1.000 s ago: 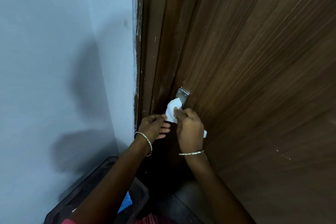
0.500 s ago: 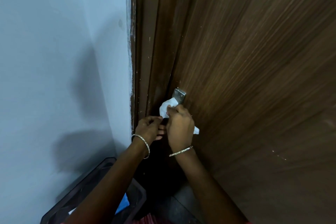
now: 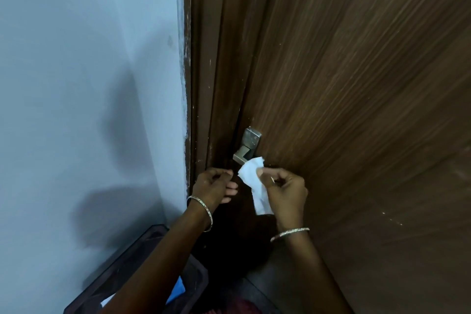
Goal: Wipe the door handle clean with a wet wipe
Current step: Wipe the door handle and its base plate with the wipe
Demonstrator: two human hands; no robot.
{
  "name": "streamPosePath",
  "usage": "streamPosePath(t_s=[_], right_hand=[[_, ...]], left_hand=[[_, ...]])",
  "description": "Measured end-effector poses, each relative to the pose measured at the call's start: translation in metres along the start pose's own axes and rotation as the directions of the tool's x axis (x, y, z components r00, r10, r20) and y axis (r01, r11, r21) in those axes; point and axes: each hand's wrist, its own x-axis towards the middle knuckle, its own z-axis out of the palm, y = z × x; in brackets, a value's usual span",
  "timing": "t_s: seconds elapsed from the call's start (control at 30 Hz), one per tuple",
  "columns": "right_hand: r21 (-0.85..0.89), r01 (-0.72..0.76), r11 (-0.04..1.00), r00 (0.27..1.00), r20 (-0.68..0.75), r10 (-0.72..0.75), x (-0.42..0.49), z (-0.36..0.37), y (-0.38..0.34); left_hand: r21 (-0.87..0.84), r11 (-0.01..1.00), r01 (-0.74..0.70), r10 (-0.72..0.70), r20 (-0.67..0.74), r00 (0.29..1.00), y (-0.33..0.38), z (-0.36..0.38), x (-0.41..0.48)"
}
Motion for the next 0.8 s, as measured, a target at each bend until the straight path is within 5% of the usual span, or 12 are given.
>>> streamPosePath(t_s=[0.07, 0.13, 0.27, 0.4, 0.53, 0.8], right_hand=[[0.293, -0.309, 0.905, 0.95, 0.144, 0.277, 0.004, 0.0, -0.007], [0.526, -0.51, 0.681, 0.86, 0.312, 0.403, 0.005, 0.004, -0.019], [0.566, -0.674, 0.475, 0.739, 0.504, 0.448, 0.017, 0.018, -0.031], [0.433, -0.741, 0.514, 0.662, 0.6, 0.448, 0.025, 0.021, -0.032], [0.47, -0.656, 0.591, 0.743, 0.538, 0.397, 0.023, 0.01, -0.017], [0.435, -0.605, 0.667, 0.788, 0.447, 0.423, 0.014, -0.021, 0.004]], left_hand=[[0.018, 1.0, -0.004, 0.004, 0.009, 1.0, 0.0, 0.002, -0.002], [0.03, 0.999, -0.011, 0.011, 0.008, 1.0, -0.001, 0.003, -0.002], [0.035, 0.999, -0.038, 0.04, -0.056, 0.998, -0.001, 0.007, 0.001], [0.014, 0.999, -0.041, 0.043, -0.133, 0.99, 0.001, 0.009, 0.001], [-0.018, 1.0, 0.003, -0.005, -0.119, 0.993, 0.003, 0.012, 0.003], [-0.021, 1.0, 0.014, -0.015, -0.063, 0.998, -0.004, 0.012, 0.002]])
